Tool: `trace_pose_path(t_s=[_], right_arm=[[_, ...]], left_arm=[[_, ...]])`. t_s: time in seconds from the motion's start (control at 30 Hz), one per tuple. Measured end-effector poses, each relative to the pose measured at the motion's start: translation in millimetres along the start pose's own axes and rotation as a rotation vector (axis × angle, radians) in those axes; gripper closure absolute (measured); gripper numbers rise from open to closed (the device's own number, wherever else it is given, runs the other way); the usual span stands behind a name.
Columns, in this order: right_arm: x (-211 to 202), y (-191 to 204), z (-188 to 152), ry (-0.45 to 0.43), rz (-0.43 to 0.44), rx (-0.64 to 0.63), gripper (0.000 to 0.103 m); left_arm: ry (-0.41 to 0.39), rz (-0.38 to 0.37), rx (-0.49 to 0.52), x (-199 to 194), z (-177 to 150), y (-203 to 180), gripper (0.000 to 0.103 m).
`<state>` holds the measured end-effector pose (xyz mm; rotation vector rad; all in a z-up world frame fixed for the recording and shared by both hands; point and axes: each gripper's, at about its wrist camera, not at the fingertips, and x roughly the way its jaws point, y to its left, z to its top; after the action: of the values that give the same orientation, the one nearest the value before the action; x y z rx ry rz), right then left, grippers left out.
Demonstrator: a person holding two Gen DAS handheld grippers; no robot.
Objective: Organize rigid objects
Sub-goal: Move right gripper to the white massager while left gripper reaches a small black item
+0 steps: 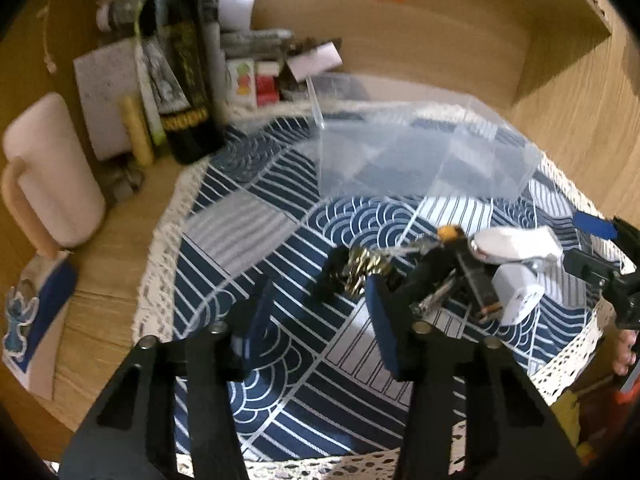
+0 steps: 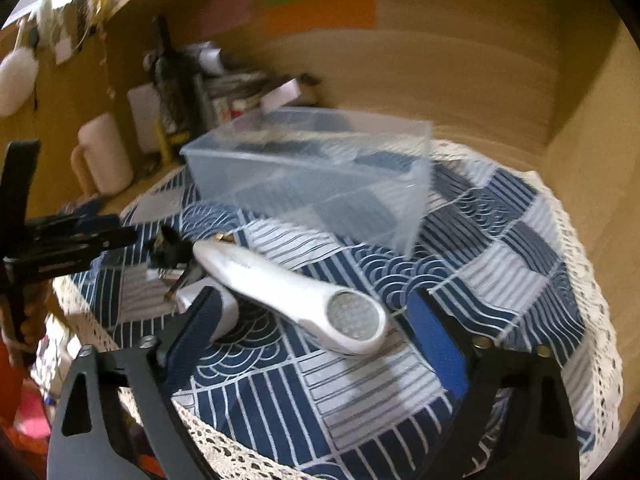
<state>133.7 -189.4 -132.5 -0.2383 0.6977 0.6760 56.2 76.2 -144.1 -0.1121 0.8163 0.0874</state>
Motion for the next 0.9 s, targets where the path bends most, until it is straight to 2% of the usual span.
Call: trace_pose_path(t_s=[0.17, 0.23, 0.33, 0.47, 0.7, 0.9], right_arm=[[23, 0, 4, 0.069, -0.018, -0.050, 0.020], [29, -4, 3, 0.085, -0.025, -0.042, 0.025], [32, -9, 4, 0.092, -0.035, -0.020, 0.034], [40, -21, 0, 0.130, -0.001, 0.043, 0.054], [31, -26, -8, 0.125, -0.015, 0.062, 0.057], [15, -42, -19, 0.128, -0.034, 0.106, 0.059]], left_arm=[[0.021, -0.029, 0.021, 12, 4, -3, 0.057], [0.030, -0.039, 0.027, 18, 7, -4, 0.057], [0.041, -0.060, 0.039, 25, 10, -7, 0.057], [0.041, -0.079, 0.069, 30, 12, -14, 0.057], [0.045, -0.079, 0.078, 30, 16, -15, 0.057], [0.057, -0.089, 0.041, 21, 8, 4, 0.057]])
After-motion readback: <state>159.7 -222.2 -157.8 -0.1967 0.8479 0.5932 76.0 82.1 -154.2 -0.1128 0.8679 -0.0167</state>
